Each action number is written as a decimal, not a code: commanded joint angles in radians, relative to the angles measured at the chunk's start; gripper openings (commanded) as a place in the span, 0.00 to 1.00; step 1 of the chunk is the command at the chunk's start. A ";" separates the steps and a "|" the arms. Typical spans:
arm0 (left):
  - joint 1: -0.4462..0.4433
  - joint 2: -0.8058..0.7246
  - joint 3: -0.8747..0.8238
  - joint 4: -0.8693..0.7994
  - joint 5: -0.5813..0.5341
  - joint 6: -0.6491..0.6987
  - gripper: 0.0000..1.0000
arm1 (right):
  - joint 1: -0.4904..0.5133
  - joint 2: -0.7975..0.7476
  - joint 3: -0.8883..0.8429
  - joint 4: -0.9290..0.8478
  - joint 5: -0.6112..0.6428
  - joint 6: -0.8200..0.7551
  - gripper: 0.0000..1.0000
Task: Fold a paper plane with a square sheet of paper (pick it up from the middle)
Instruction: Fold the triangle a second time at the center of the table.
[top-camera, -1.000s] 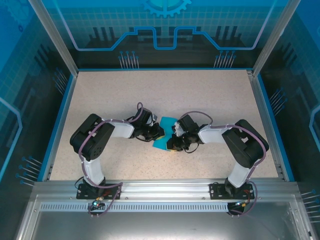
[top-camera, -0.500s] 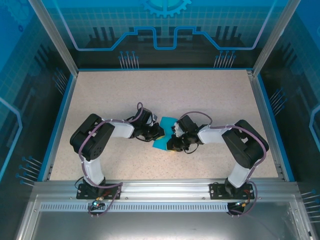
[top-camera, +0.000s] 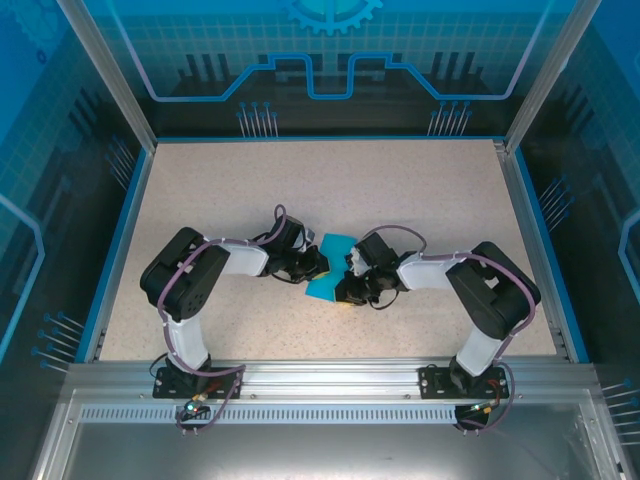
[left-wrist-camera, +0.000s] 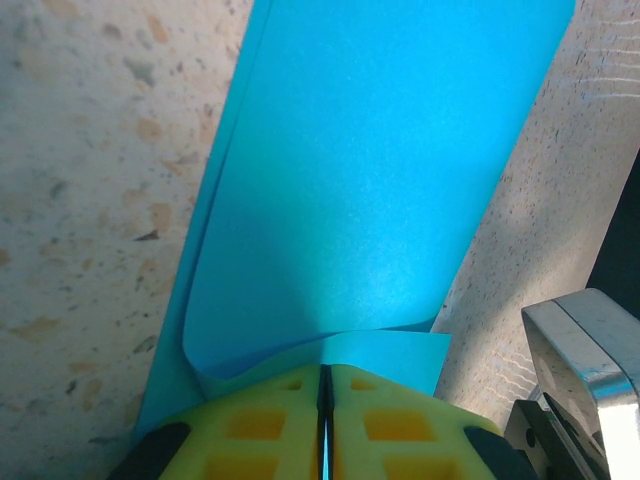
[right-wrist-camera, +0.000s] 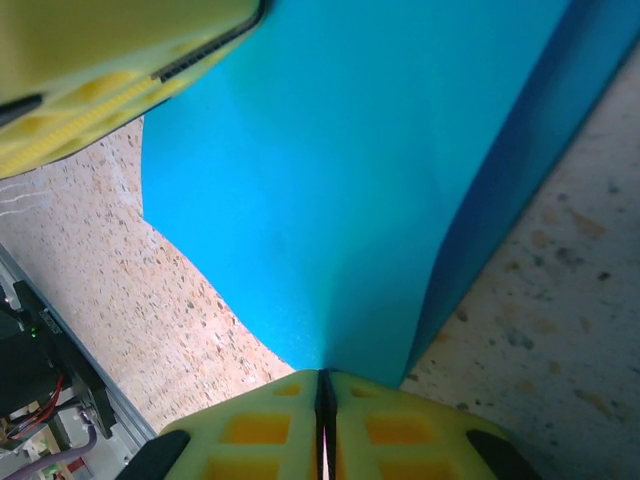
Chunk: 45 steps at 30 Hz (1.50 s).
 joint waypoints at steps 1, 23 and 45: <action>-0.004 0.053 -0.030 -0.072 -0.023 0.016 0.12 | 0.008 0.027 -0.049 -0.069 0.032 0.008 0.11; -0.006 0.038 -0.021 -0.080 -0.017 0.016 0.12 | -0.023 0.060 0.009 0.057 -0.015 0.076 0.13; -0.008 -0.011 0.030 -0.015 0.075 0.016 0.26 | -0.028 0.074 -0.041 0.010 0.044 0.053 0.09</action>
